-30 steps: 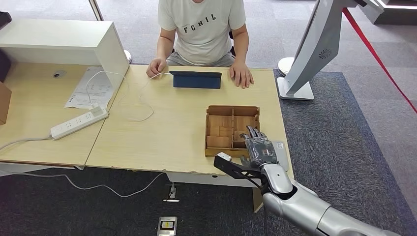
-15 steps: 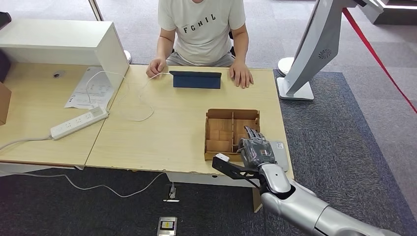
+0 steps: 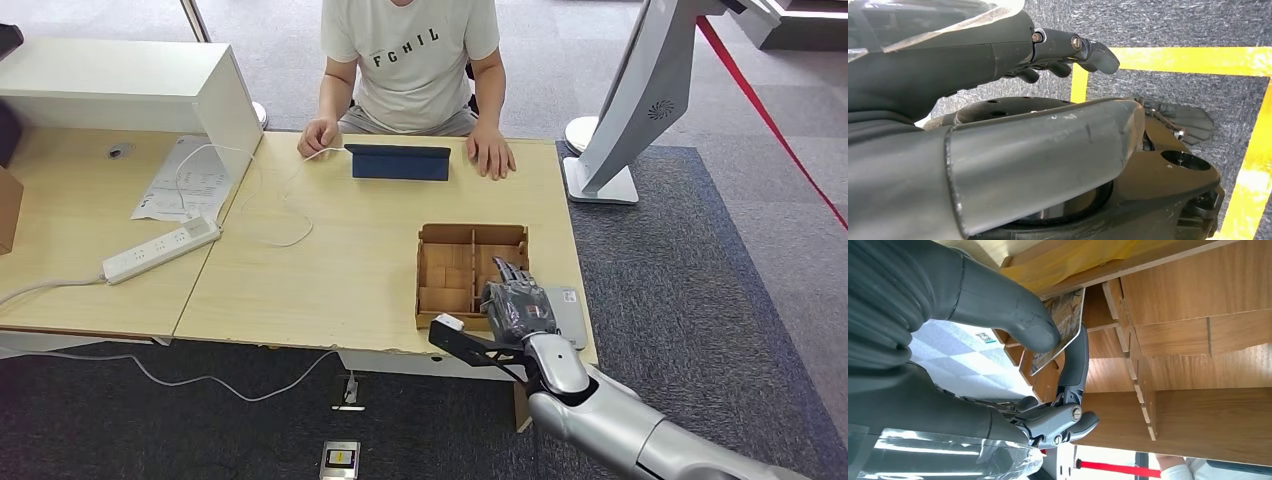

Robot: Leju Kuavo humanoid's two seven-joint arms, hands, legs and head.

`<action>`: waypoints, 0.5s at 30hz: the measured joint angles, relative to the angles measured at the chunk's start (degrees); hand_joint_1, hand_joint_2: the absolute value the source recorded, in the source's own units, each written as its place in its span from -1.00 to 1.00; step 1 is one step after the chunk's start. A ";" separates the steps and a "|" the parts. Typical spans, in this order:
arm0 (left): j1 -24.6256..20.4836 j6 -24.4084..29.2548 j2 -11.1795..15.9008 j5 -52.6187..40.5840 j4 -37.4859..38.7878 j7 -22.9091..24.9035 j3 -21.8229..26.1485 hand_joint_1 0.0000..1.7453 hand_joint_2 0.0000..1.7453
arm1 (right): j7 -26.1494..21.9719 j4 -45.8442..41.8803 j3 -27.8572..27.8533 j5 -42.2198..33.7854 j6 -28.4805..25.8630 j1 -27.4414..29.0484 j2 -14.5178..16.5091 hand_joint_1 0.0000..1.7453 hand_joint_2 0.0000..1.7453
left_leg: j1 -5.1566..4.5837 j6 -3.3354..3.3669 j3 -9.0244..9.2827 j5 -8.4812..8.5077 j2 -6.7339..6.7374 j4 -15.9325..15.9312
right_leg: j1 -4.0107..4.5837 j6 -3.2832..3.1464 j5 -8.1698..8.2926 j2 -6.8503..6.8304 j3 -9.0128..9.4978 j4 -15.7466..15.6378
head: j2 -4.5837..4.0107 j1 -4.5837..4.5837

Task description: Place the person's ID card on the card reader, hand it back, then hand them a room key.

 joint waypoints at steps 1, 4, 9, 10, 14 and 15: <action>0.00 0.00 0.00 0.00 0.00 -0.01 0.00 -1.00 -1.00 | 0.00 0.02 0.02 0.08 0.03 0.02 0.06 1.00 1.00 | 0.00 0.00 0.00 0.00 0.00 0.00 | 0.00 0.00 0.00 0.00 0.00 0.00 | 0.00 0.00; 0.00 0.00 0.00 -0.03 0.00 -0.21 0.00 -1.00 -1.00 | -0.04 0.13 0.05 0.20 0.14 0.13 0.23 1.00 1.00 | 0.00 0.00 0.00 0.00 0.00 0.00 | 0.00 0.00 0.00 0.00 0.00 0.00 | -0.01 0.00; 0.00 -0.02 -0.02 -0.05 0.00 -0.65 0.00 -1.00 -1.00 | -1.75 0.65 0.13 -0.02 -0.36 0.69 0.91 1.00 1.00 | 0.00 0.00 0.00 0.00 0.00 0.00 | 0.00 0.00 0.00 0.00 0.00 0.00 | -0.01 0.00; 0.00 -0.04 -0.02 -0.04 0.00 -0.61 -0.01 -1.00 -1.00 | -2.17 0.91 0.19 0.01 -0.73 0.77 1.13 1.00 1.00 | 0.00 0.00 0.00 0.00 0.00 0.00 | 0.00 0.00 0.00 0.00 0.00 0.00 | 0.00 0.01; 0.00 -0.17 -0.02 -0.03 0.00 0.10 0.00 -1.00 -1.00 | -2.92 1.69 0.54 0.95 -2.57 0.83 1.79 1.00 1.00 | 0.00 0.00 -0.01 0.01 0.00 0.00 | 0.00 0.00 0.00 0.00 0.01 0.00 | -0.01 0.01; 0.00 -0.17 -0.02 -0.02 0.00 0.26 0.00 -1.00 -1.00 | -2.96 1.79 0.57 1.14 -2.80 0.80 1.89 1.00 1.00 | 0.00 0.00 0.00 0.01 0.01 0.00 | 0.00 0.00 0.00 0.00 0.01 0.01 | -0.01 0.01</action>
